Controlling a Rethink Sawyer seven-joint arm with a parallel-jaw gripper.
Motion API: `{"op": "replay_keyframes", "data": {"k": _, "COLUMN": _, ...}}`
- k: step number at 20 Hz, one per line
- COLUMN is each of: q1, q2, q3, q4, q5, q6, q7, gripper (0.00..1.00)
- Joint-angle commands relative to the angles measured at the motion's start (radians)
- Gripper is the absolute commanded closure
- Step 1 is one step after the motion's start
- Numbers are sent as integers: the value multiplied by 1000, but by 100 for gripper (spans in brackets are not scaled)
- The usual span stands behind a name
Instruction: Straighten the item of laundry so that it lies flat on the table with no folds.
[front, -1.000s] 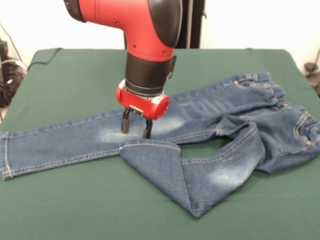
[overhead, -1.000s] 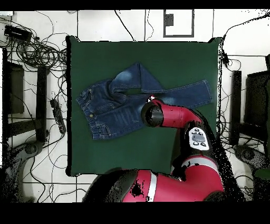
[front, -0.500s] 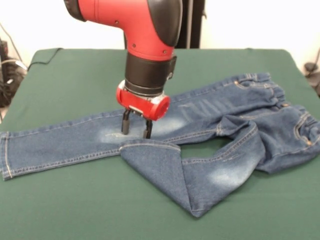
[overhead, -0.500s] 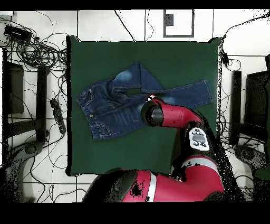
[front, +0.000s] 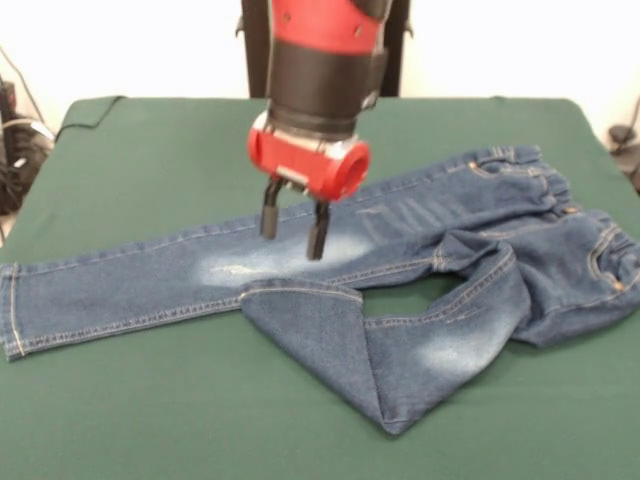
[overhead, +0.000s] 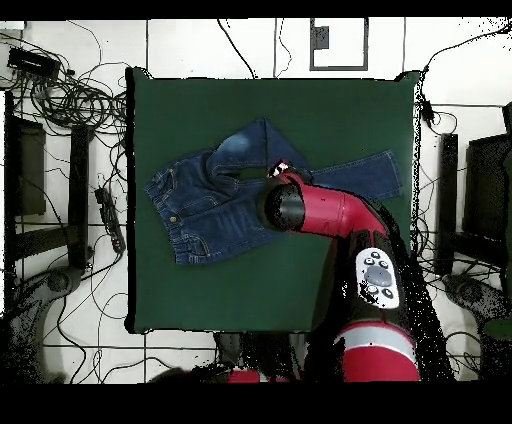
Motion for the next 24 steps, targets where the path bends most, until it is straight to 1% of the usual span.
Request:
{"op": "replay_keyframes", "data": {"k": 1, "q1": 69, "q2": -87, "q3": 29, "q4": 37, "q5": 106, "q6": 290, "q7": 152, "gripper": 0}}
{"op": "replay_keyframes", "data": {"k": 3, "q1": 55, "q2": -72, "q3": 49, "q4": 37, "q5": 110, "q6": 247, "q7": 141, "gripper": 0}}
{"op": "replay_keyframes", "data": {"k": 7, "q1": 23, "q2": -39, "q3": 113, "q4": 48, "q5": 113, "q6": 106, "q7": 124, "gripper": 0}}
{"op": "replay_keyframes", "data": {"k": 11, "q1": -6, "q2": -18, "q3": 165, "q4": 61, "q5": 115, "q6": 20, "q7": 110, "gripper": 0}}
{"op": "replay_keyframes", "data": {"k": 17, "q1": 24, "q2": 69, "q3": 116, "q4": -3, "q5": 86, "q6": -40, "q7": 116, "gripper": 0}}
{"op": "replay_keyframes", "data": {"k": 19, "q1": 37, "q2": 100, "q3": 95, "q4": -29, "q5": 89, "q6": -44, "q7": 121, "gripper": 0}}
{"op": "replay_keyframes", "data": {"k": 24, "q1": 49, "q2": 155, "q3": 87, "q4": -81, "q5": 109, "q6": -49, "q7": 126, "gripper": 0}}
